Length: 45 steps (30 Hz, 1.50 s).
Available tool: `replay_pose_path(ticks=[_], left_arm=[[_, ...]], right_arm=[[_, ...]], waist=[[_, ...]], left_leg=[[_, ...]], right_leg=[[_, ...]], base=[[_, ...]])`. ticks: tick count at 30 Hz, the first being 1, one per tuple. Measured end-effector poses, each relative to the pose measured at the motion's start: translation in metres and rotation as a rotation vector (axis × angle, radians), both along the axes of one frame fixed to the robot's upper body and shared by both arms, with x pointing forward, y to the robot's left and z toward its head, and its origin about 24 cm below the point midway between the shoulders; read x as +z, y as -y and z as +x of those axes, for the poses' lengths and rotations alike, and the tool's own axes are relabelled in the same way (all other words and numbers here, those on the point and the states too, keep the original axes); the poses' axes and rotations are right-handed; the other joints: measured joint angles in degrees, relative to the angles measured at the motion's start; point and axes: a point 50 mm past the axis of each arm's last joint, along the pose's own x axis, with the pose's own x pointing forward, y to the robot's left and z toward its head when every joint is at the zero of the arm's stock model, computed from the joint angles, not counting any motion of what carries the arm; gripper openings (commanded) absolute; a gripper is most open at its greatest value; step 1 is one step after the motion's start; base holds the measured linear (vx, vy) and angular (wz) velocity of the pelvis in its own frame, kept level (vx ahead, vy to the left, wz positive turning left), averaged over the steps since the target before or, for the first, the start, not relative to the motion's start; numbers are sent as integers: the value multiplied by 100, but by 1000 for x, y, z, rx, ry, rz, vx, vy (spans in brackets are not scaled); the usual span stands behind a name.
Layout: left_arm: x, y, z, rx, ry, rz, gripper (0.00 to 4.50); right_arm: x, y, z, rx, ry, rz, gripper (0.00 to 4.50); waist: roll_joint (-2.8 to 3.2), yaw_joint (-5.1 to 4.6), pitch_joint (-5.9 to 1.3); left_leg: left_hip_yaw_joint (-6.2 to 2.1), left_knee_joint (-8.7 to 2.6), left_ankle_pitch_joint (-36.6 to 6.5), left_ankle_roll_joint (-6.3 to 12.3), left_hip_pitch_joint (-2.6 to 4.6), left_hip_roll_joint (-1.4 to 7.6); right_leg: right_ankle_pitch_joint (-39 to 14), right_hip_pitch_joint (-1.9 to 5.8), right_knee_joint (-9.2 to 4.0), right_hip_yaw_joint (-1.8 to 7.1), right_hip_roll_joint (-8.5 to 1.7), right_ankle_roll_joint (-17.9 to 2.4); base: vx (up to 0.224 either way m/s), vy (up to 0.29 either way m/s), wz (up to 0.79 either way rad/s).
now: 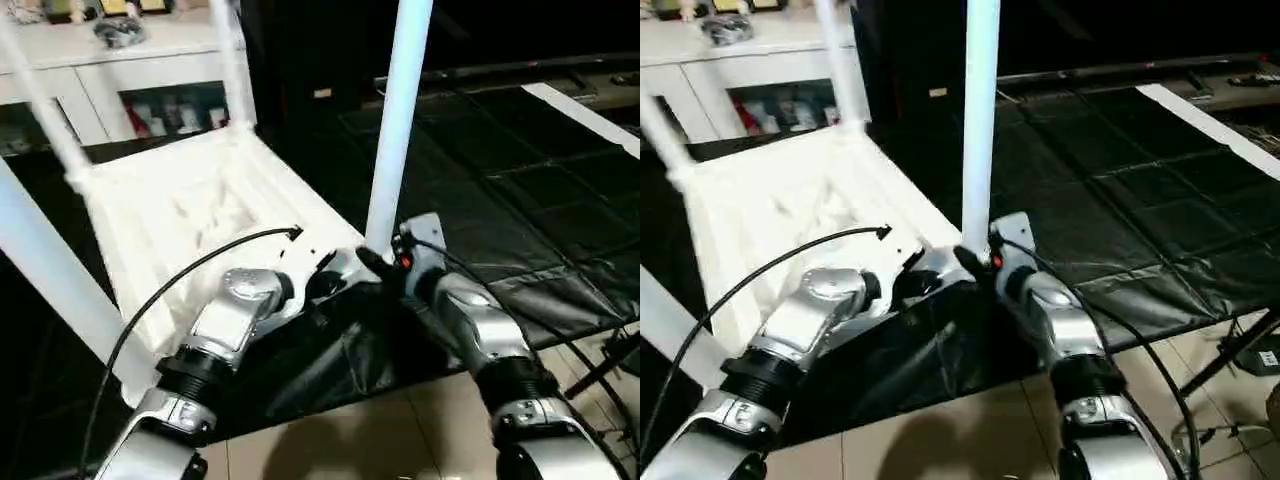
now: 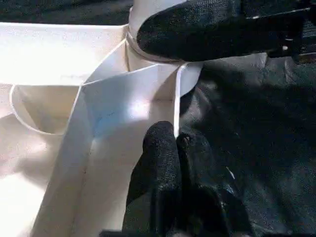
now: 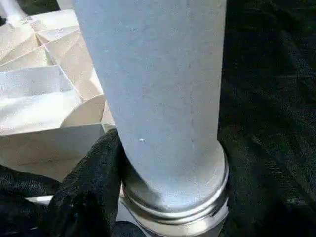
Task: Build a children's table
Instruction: Rotate leg to tighten
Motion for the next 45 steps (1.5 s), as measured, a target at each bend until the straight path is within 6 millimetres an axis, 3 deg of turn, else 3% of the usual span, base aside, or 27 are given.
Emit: replay_pose_path(ticks=[7,8,13,23,31,32,43,45], left_arm=[[5,-6,-1,-69,10,15,0],[5,-8,-2,-88,13,18,0],[6,-19,-6,-183,9,12,0],[4,-31,-15,-322,-14,13,0],[3,-35,-21,-422,-25,21,0],[3,-35,-22,-429,-23,22,0],[5,-43,-28,-512,-37,46,0],[5,-44,-28,-518,-38,51,0]], right_arm=[[1,2,-7,61,41,44,374],[1,7,-9,86,49,53,401],[0,30,-22,250,63,45,444],[15,60,-35,556,51,29,444],[35,53,-24,687,89,6,444],[36,52,-24,696,93,6,418],[30,54,-32,846,-16,36,361],[29,54,-33,865,-31,37,327]], waist=[[-1,33,0],[-1,48,1],[-3,139,4],[-3,339,6],[-5,401,7],[-5,404,7],[-9,426,9],[-10,425,9]], left_leg=[[2,-44,3,3,-22,6],[3,-44,6,8,-29,6],[4,-38,10,16,-42,4],[12,-19,16,34,-55,6],[16,5,17,34,-58,9],[16,10,16,34,-58,9],[15,32,15,38,-70,10],[15,37,14,37,-68,10]], right_leg=[[2,-41,3,-7,10,3],[2,-47,2,-7,10,3],[2,-55,2,-4,3,2],[3,-54,7,0,-2,1],[3,-51,22,4,-7,1],[3,-51,22,5,-8,1],[3,-54,38,5,-7,1],[3,-53,44,6,-7,1]], base=[[0,0,0],[0,0,0],[0,0,0],[0,0,0],[0,0,0],[0,0,0],[0,0,0],[0,0,0]])
